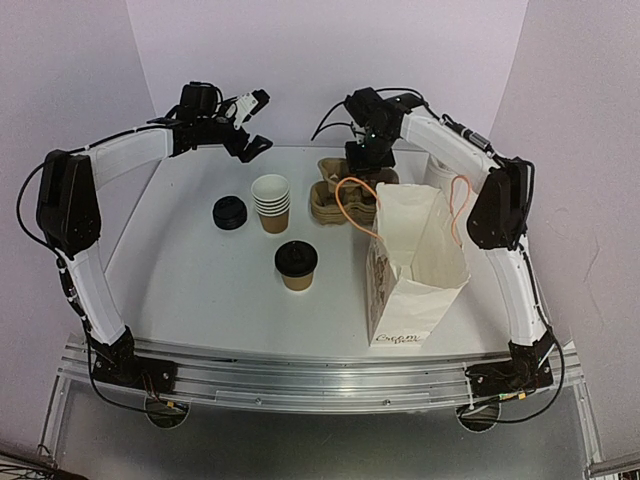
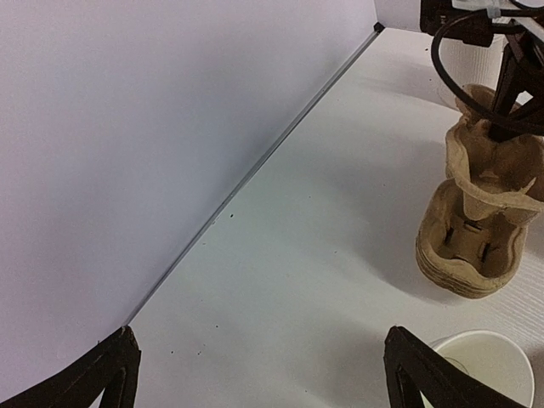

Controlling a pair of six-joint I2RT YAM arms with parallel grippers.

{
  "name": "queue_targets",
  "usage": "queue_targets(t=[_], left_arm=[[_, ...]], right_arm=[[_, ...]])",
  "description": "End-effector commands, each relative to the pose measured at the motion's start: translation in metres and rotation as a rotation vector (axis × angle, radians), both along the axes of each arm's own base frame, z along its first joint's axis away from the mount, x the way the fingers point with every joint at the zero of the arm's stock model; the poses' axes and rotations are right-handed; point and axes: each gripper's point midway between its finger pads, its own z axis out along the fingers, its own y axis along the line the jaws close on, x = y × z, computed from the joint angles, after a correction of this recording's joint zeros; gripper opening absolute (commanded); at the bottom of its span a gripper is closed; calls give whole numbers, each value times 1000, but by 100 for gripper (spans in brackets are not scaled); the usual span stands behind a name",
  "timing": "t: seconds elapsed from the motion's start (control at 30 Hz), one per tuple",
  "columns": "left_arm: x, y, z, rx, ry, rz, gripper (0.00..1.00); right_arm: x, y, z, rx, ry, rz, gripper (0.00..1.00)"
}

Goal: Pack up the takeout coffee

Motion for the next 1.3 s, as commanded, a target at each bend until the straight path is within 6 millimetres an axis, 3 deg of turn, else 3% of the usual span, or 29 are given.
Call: queue_targets(t=[0.0,0.13,0.23,0.43,0.67,0.83,0.97,1.1,1.2,1.27], left_arm=[[4,-2,19,-27,-25,-4,100],[3,-2,21,-33,-26,-4,100],[1,-3,26,-44,-30,-13,99],[-9,-7,38,-71,-39,-47,100],[-35,-13,53,-88,-28,-134,99],[-66,-24,63,-85,-21,-276,99],[-93,-38,73,-76,-32,-395,98],[-128,-58,77,-16,-90,-539,97],[-160,-81,80,43,-185,-666,97],[-171,-93,89,35,-230,-711,97]], right_arm=[[4,3,50,60,-104,10,0],[7,3,65,83,-139,22,0],[11,7,88,147,-184,53,0],[21,17,155,234,-391,188,0],[16,8,216,335,-514,325,0],[-35,17,265,362,-626,646,0],[-95,4,296,375,-695,823,0],[-147,-14,289,375,-688,944,0],[-188,-31,273,362,-665,1025,0],[-207,-42,256,347,-618,1050,0]])
